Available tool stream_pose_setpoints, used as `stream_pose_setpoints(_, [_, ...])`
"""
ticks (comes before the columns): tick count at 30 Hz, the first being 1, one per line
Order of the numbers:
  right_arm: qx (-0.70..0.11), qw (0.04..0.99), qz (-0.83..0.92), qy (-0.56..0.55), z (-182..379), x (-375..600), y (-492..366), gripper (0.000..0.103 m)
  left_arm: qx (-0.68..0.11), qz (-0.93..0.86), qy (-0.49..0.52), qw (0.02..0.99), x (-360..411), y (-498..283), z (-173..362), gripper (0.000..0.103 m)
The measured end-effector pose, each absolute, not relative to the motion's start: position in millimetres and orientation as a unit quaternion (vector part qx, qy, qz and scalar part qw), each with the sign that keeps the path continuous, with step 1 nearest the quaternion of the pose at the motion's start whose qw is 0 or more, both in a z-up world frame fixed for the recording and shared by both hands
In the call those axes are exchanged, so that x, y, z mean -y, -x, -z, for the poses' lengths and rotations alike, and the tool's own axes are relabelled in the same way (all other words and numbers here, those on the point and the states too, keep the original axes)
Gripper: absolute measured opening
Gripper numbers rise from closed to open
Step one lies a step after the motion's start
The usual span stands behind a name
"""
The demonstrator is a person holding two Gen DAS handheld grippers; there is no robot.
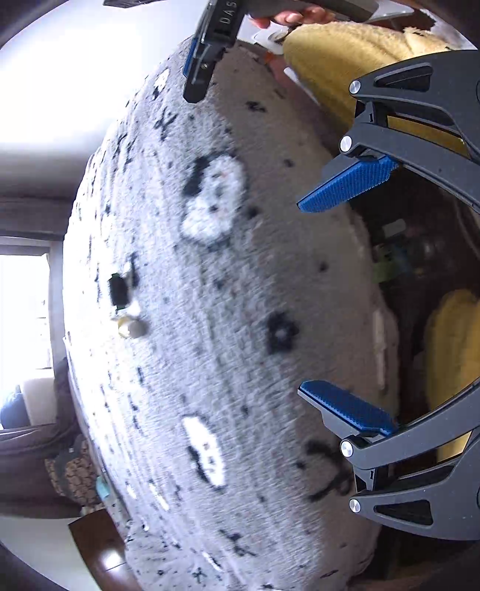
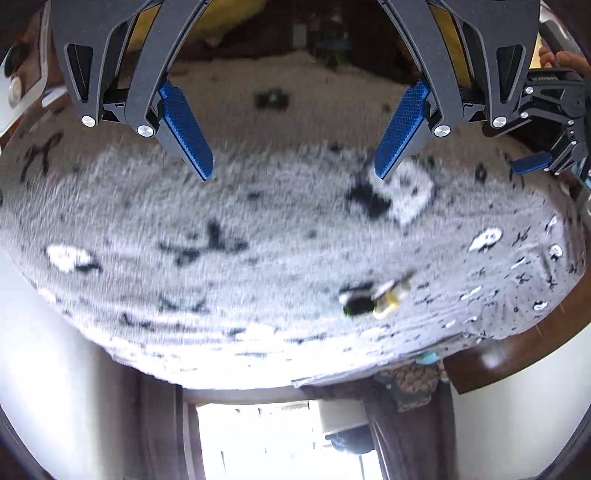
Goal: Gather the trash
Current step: 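Raise both tools toward the yellow bottle and black thread roll, then grasp the yellow bottle with the left tool while the right tool grasps the black thread roll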
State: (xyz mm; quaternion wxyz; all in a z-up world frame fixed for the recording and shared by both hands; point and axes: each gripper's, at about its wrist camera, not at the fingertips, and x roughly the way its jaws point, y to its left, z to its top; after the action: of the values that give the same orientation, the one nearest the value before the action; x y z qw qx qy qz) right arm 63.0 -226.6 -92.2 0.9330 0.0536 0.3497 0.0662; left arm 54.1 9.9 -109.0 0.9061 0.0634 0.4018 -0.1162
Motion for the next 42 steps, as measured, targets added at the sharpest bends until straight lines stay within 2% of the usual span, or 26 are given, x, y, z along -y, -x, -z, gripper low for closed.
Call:
stream_pose_setpoints(8, [-0.340,0.935,-0.088,-0.048,68,212,-124,0.094,-0.392,0.092,-0.060,0.913,-27,-115,96,0.087])
stream_pose_setpoints(17, [-0.361,0.926,-0.102,-0.038,76,166,-212,0.093,-0.408,0.077,-0.055,0.908,-33,-175,107,0.087])
stream_pose_setpoints(22, [-0.395,0.912,-0.106,-0.023,91,140,-261,0.077,-0.409,0.082,-0.053,0.907,-37,-188,111,0.087])
stream_pose_setpoints(35, [-0.433,0.895,-0.104,-0.027,114,104,-317,0.074,-0.411,0.087,-0.065,0.905,-34,-214,116,0.087])
stream_pose_setpoints(38, [-0.436,0.894,-0.101,-0.027,114,105,-324,0.058,-0.411,0.090,-0.065,0.905,-31,-220,116,0.087])
stream_pose_setpoints(42, [-0.430,0.895,-0.110,-0.048,111,117,-325,0.057,-0.410,0.097,-0.061,0.905,-24,-233,114,0.087])
